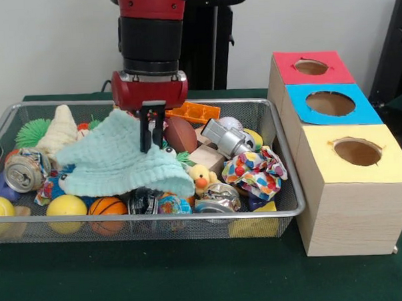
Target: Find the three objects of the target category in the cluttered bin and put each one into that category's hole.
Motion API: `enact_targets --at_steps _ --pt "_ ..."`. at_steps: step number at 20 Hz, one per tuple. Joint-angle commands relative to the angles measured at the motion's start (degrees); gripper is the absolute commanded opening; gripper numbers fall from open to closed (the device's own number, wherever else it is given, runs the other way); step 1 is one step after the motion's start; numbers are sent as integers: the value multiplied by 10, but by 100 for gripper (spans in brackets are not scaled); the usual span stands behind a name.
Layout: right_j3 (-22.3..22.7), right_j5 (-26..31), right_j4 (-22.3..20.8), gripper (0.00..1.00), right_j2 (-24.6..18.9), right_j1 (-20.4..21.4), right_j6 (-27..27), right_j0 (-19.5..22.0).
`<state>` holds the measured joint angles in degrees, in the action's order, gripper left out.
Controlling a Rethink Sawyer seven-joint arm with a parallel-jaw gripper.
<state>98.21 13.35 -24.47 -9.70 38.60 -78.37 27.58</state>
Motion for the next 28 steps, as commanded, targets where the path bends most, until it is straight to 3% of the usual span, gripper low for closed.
enact_targets --at_steps 1,13,28 --pt "42 79 43 0 -49 54 -66 -16" --pt "79 102 81 0 -36 102 -59 -30" --pt "80 151 102 0 -37 136 -32 -23"
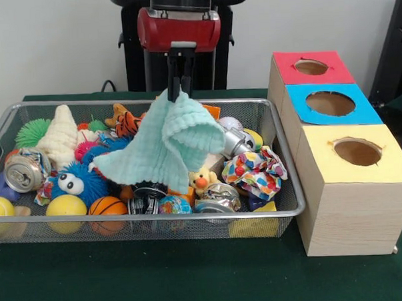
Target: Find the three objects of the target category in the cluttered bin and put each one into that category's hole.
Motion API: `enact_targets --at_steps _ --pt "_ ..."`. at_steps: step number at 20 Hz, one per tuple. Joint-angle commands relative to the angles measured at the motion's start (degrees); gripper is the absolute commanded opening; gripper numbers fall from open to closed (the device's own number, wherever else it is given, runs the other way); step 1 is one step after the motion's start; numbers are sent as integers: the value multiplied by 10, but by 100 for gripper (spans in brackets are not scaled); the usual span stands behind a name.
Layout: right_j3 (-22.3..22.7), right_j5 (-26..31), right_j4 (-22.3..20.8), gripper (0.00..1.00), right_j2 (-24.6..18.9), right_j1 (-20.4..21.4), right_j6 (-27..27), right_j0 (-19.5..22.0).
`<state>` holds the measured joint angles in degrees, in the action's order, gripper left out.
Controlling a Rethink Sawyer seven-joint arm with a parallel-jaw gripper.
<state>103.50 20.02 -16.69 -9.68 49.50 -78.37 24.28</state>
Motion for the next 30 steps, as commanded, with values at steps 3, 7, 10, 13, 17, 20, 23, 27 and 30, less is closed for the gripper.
enact_targets --at_steps 3,7,10,13,17,20,23,27,30 --pt "33 87 25 0 -35 31 -34 9" --pt "31 95 29 0 -33 36 -36 4" --pt "29 105 33 0 -30 42 -40 -3" --pt "32 93 33 0 -33 37 -42 0" --pt "47 38 26 0 -57 37 -35 19" --pt "54 18 21 100 -58 37 -40 22" --pt "41 49 19 100 -28 33 -59 -3" --pt "51 45 23 100 -31 31 -57 4" --pt "55 34 14 100 -29 25 -53 9"
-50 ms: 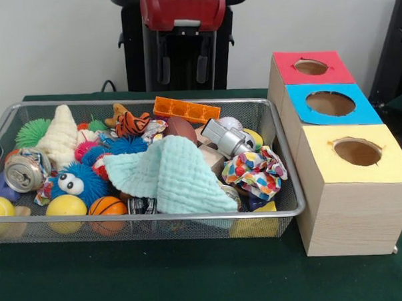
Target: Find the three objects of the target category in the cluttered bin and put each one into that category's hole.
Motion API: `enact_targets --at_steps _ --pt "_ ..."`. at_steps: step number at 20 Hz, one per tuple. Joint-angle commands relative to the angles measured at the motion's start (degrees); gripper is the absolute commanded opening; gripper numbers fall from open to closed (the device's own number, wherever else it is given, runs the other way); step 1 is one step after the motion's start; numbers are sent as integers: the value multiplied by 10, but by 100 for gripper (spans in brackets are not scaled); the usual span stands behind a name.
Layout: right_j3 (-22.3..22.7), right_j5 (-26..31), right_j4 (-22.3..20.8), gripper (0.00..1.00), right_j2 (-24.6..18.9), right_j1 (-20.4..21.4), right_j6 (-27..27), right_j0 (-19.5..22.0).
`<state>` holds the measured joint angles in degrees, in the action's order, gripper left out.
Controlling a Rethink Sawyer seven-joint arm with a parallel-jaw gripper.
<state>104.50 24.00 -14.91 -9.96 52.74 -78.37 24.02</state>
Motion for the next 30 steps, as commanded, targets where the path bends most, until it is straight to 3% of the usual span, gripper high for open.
enact_targets --at_steps 1,8,17,30 --pt "44 -9 -8 100 -25 -10 -51 13" --pt "47 -73 -53 100 -9 -68 -39 49" --pt "43 -127 -108 100 -20 -120 -20 99" --pt "9 -217 -158 100 25 -220 -70 74"
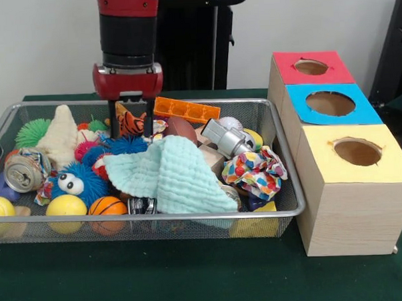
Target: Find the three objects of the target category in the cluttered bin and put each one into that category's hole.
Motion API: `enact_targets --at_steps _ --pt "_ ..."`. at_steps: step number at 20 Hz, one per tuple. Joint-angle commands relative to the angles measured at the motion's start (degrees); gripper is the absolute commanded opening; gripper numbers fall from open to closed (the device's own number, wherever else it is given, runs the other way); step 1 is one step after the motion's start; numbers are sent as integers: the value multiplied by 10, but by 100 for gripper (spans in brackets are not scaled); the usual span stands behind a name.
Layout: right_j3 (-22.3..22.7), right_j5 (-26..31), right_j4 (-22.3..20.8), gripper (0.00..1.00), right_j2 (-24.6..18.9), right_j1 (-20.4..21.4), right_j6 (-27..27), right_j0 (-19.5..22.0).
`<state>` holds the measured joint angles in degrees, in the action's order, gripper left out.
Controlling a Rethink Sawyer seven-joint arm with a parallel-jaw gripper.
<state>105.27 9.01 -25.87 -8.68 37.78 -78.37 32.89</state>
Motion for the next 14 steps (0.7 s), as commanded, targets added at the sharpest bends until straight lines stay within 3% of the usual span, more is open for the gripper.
enact_targets --at_steps 1,9,14 --pt "-2 -73 -50 100 18 -78 -73 -19" --pt "-8 -112 -59 100 63 -125 -79 -29" --pt "2 -122 -64 100 78 -126 -70 -21"
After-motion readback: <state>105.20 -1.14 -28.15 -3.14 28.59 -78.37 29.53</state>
